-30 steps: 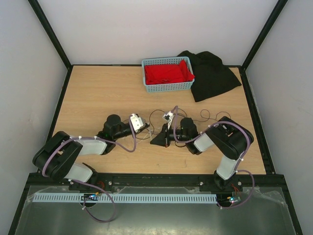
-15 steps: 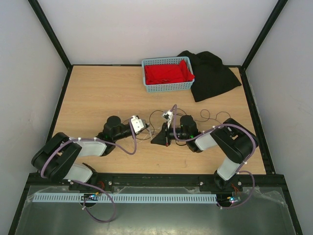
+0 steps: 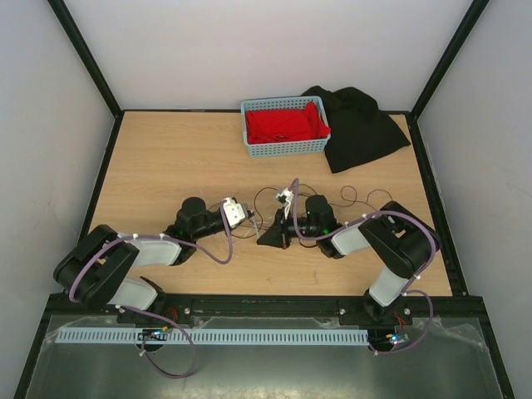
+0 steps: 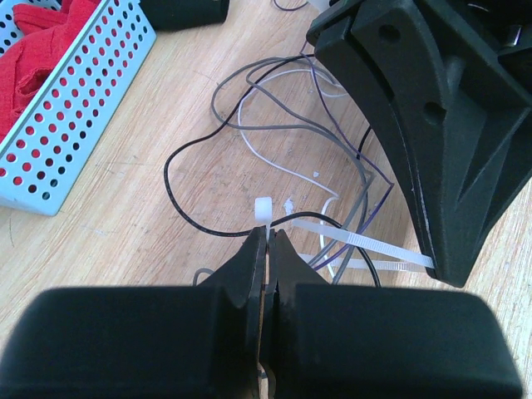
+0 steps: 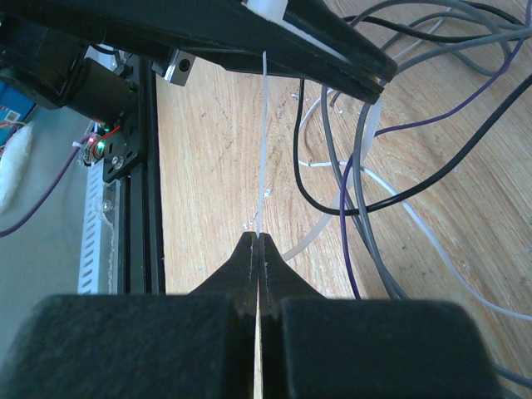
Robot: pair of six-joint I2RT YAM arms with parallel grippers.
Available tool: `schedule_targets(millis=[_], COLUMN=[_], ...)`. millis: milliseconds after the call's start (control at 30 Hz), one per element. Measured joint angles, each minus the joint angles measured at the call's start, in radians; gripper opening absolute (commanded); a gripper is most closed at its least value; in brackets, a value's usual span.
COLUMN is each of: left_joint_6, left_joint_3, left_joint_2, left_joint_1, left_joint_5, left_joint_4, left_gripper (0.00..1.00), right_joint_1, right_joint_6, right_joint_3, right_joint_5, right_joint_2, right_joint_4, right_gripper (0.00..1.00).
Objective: Zip-tie the wires
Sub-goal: Tie the cable at the center of the board.
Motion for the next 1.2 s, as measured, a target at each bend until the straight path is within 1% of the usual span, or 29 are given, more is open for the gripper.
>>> schedule_targets(millis=[400, 1200], left_joint_6=[0.005, 0.02], left_joint_3=[0.0, -0.007], left_joint_2=[0.0, 0.002], left_joint_1=[0.0, -0.009], left_joint_5=[0.0, -0.008], left_joint_4=[0.0, 0.013], left_gripper=[0.0, 0.0], right_joint_1=[0.0, -0.015], right_joint_6=[-0.037, -0.045], right_joint_3=[0.016, 0.016], right_joint_5=[-0.005, -0.008], right_joint_2=[-0.016, -0.019], right_joint_4=[-0.04, -0.044], right_gripper=[0.0, 0.0])
